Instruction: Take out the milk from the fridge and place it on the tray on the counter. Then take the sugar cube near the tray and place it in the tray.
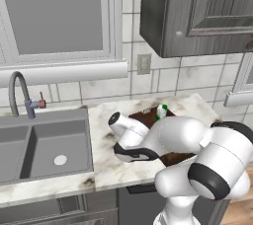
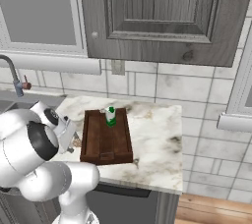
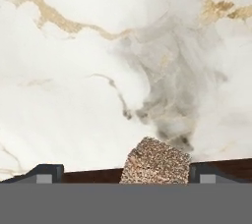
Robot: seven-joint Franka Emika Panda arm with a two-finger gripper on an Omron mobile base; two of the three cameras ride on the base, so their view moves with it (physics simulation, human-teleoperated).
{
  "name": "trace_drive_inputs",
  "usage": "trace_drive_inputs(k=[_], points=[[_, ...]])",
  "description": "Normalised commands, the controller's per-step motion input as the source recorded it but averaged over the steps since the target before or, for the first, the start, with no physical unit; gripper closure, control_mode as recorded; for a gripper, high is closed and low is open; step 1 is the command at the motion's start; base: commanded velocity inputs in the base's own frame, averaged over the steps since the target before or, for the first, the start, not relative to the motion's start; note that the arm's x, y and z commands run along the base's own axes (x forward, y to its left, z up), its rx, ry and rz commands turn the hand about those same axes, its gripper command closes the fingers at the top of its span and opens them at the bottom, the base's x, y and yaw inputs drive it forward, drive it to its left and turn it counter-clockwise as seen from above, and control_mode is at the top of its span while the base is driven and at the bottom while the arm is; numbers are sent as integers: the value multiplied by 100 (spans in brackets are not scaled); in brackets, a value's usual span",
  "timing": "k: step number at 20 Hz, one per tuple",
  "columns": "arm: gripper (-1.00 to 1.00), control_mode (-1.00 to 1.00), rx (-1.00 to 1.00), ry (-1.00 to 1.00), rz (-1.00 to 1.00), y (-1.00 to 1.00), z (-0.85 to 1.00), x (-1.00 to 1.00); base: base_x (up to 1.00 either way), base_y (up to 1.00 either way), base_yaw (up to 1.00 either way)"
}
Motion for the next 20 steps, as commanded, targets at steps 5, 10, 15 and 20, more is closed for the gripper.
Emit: trace_drive_inputs(k=[5, 10, 15, 20], points=[[-100, -100, 0, 0, 0, 0, -30, 2, 0, 0, 0], [-100, -100, 0, 0, 0, 0, -19, 15, 0, 0, 0], [-100, -100, 0, -3, 0, 0, -1, 9, 0, 0, 0], [-100, -100, 0, -5, 0, 0, 0, 7, 0, 0, 0]])
